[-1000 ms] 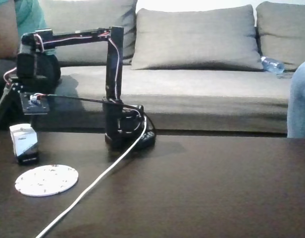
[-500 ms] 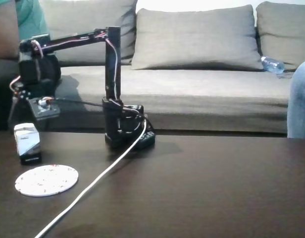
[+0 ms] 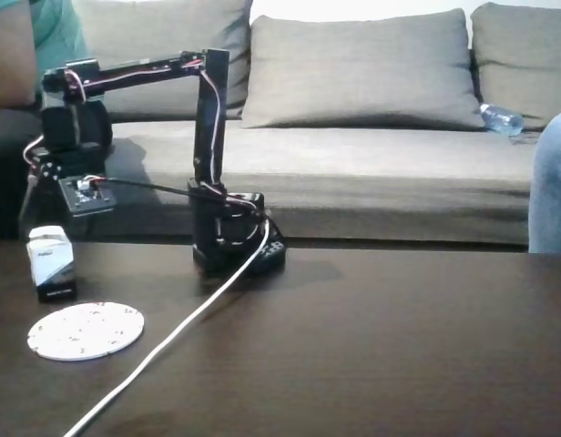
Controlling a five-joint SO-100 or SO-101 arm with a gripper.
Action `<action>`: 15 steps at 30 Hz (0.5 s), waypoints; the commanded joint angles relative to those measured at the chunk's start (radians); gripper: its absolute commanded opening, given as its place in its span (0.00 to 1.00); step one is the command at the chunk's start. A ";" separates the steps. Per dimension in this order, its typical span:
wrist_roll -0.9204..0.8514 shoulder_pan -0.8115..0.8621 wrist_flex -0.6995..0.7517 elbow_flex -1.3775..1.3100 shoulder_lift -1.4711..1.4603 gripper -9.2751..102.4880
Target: Grasp a servo box and put it on the zirlivani.
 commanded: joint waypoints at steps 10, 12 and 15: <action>0.005 -0.012 -0.080 0.005 0.041 0.41; 0.006 -0.012 -0.091 0.005 0.041 0.41; 0.006 -0.012 -0.089 0.005 0.041 0.41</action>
